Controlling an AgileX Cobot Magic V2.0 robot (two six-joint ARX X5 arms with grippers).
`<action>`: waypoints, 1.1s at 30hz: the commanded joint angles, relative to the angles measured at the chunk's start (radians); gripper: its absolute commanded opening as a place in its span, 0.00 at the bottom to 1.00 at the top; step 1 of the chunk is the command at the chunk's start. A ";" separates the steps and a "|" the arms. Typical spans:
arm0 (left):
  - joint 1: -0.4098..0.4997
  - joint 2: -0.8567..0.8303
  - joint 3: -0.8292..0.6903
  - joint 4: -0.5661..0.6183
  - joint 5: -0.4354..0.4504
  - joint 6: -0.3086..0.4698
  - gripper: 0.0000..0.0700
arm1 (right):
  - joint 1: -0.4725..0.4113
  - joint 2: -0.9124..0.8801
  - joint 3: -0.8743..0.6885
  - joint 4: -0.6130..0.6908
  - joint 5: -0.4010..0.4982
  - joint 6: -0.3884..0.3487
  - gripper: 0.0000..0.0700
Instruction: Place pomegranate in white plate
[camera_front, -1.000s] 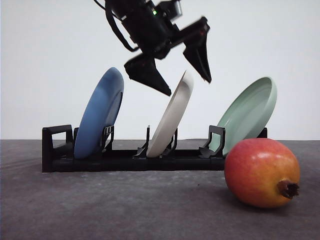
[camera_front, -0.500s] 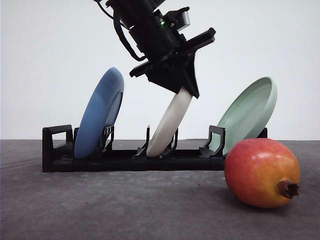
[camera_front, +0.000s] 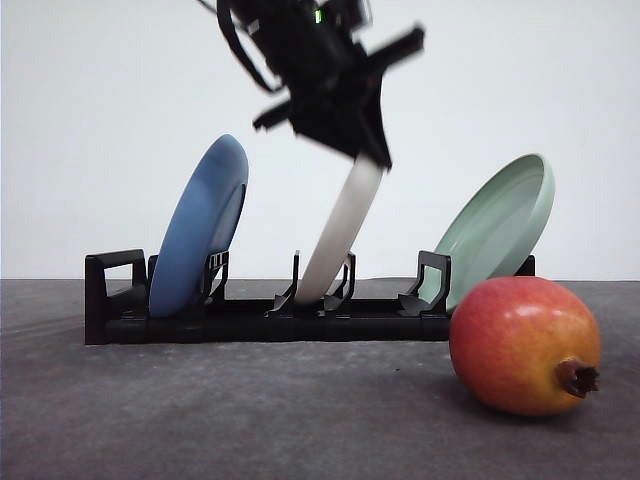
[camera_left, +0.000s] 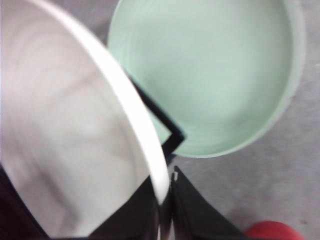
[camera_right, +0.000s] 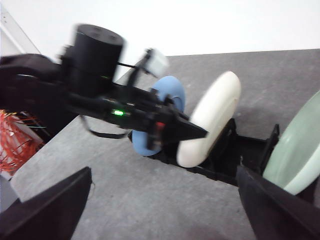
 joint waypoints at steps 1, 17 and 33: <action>-0.027 -0.045 0.024 0.014 0.010 0.002 0.00 | 0.001 0.005 0.018 0.009 0.012 -0.008 0.84; -0.233 -0.446 0.024 -0.457 -0.003 0.017 0.00 | 0.001 0.005 0.018 0.008 0.010 0.000 0.84; -0.632 -0.470 -0.274 -0.481 -0.495 -0.047 0.00 | 0.001 0.004 0.018 -0.033 0.009 0.007 0.84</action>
